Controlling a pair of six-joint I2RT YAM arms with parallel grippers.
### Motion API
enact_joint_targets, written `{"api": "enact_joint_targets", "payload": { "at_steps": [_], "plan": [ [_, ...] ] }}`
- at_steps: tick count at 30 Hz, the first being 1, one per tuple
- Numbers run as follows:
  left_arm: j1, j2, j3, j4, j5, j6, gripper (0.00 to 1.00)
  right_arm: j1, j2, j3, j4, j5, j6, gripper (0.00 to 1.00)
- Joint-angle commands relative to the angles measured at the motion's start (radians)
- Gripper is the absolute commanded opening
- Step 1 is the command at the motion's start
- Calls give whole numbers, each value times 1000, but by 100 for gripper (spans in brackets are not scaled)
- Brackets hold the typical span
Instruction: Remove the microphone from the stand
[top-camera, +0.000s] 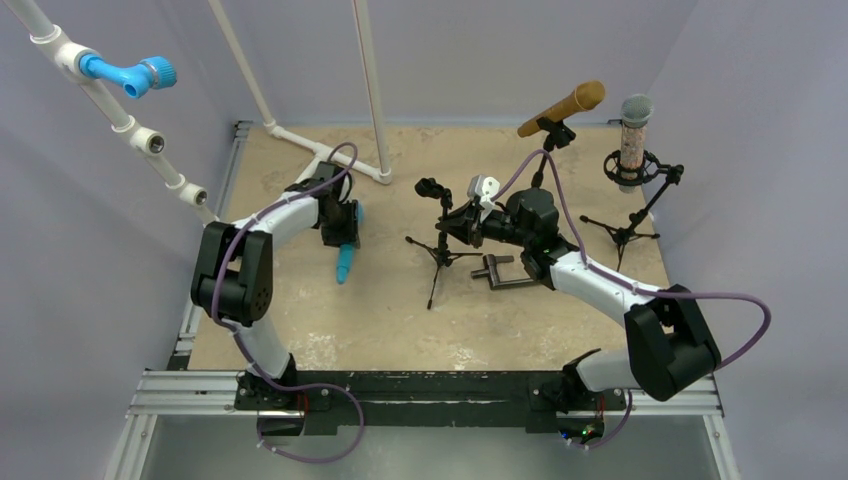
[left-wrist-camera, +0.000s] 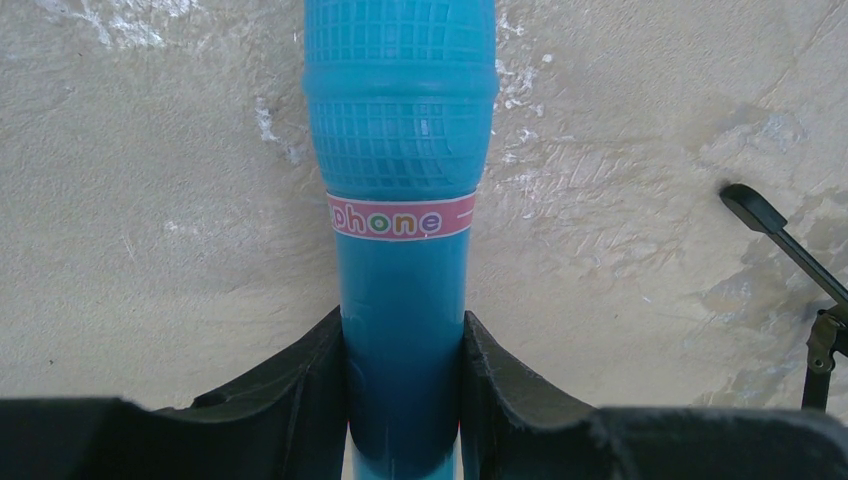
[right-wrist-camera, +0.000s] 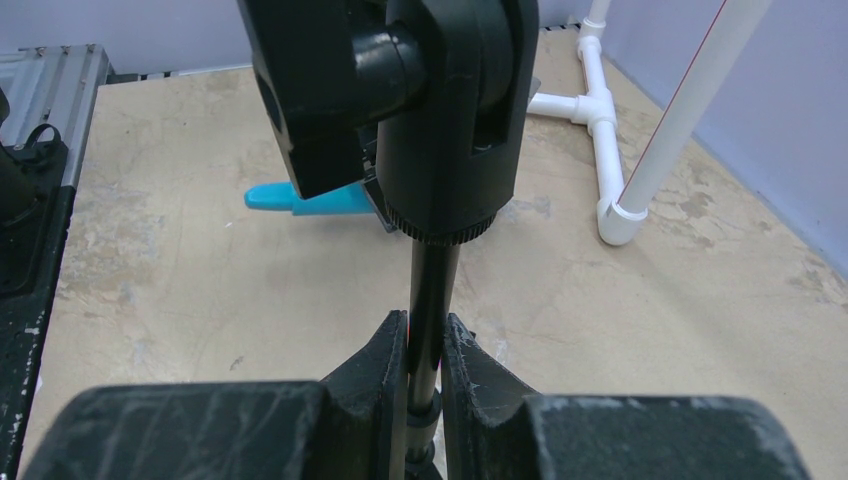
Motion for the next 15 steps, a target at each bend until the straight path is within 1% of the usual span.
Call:
{"api": "enact_joint_targets", "payload": {
  "at_steps": [1, 5, 13, 15],
  "plan": [
    [8, 16, 55, -39, -2, -9, 29, -6, 2, -21, -132, 15, -39, 0],
    [8, 25, 67, -53, -2, -7, 35, -5, 4, -20, -134, 16, -42, 0],
    [8, 37, 86, -73, 1, 3, 41, -6, 11, -17, -137, 21, -45, 0],
    [6, 37, 84, -72, 0, 21, 44, -5, 13, -14, -139, 21, -44, 0]
  ]
}}
